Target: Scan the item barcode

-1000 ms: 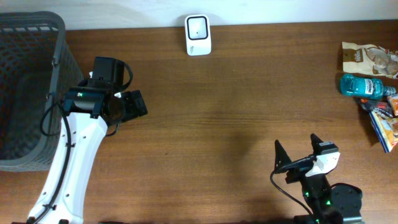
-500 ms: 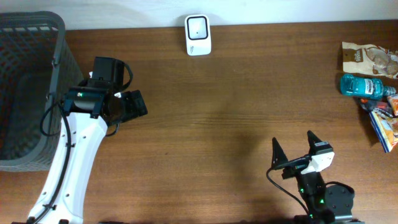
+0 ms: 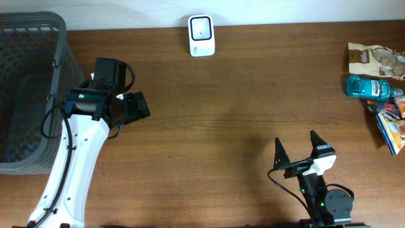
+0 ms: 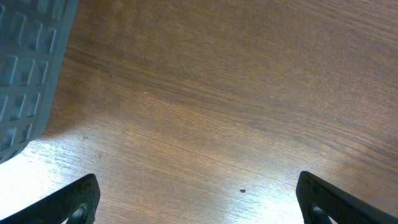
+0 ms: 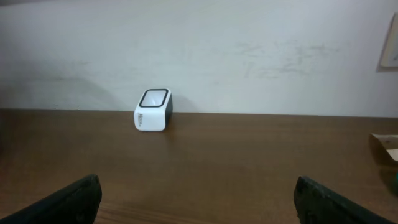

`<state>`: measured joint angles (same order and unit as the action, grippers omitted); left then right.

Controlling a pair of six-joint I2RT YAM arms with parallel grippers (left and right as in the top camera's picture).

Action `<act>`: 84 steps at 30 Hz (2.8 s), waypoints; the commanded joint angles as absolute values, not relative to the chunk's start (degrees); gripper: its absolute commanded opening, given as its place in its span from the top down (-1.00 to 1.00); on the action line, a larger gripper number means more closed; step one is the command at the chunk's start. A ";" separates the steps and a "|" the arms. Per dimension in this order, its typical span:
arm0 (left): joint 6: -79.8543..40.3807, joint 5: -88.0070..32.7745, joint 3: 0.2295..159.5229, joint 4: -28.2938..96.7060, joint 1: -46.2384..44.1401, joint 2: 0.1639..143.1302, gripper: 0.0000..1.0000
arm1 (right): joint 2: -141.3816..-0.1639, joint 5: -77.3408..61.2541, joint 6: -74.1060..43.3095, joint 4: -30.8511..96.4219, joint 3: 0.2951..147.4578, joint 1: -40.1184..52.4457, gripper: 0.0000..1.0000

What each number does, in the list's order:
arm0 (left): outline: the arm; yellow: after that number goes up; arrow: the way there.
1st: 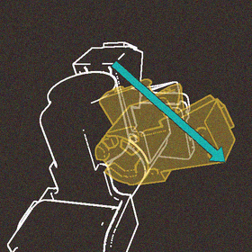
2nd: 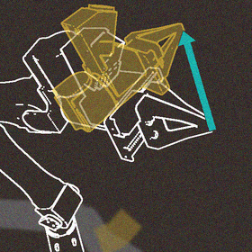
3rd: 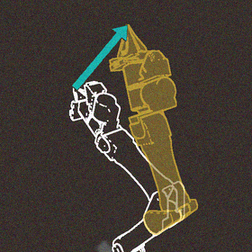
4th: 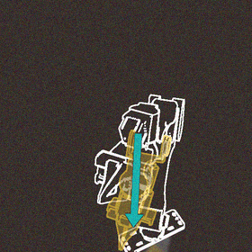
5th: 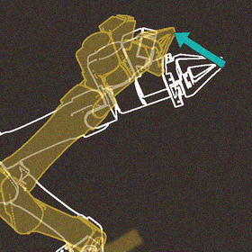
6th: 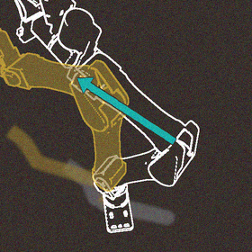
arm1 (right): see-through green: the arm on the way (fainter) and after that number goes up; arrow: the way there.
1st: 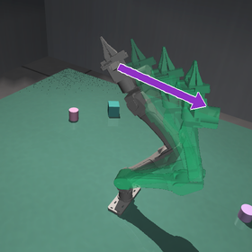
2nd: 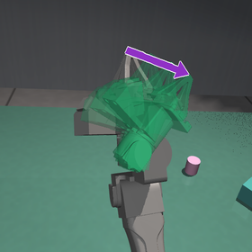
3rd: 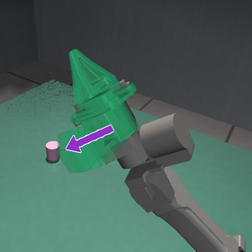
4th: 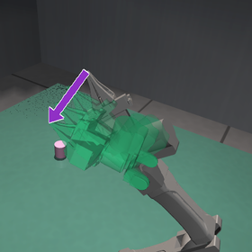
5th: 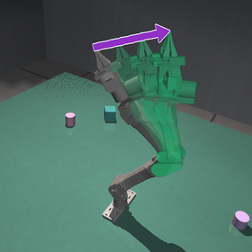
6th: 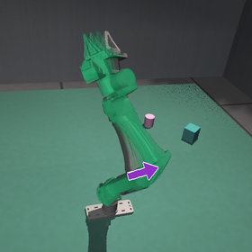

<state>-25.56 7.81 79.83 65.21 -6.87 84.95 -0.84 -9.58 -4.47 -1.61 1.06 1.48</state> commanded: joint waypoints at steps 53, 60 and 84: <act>-26.24 8.43 80.40 65.23 -6.59 84.29 -0.98 | -0.19 0.51 -3.22 4.67 0.32 0.99 -0.97; -26.24 8.43 80.40 65.23 -6.59 84.29 -0.98 | -0.19 0.80 -3.20 4.73 0.32 0.86 -0.97; -26.24 8.43 80.40 65.23 -6.59 84.29 -0.98 | -0.19 0.49 -3.22 4.69 0.32 0.58 -0.97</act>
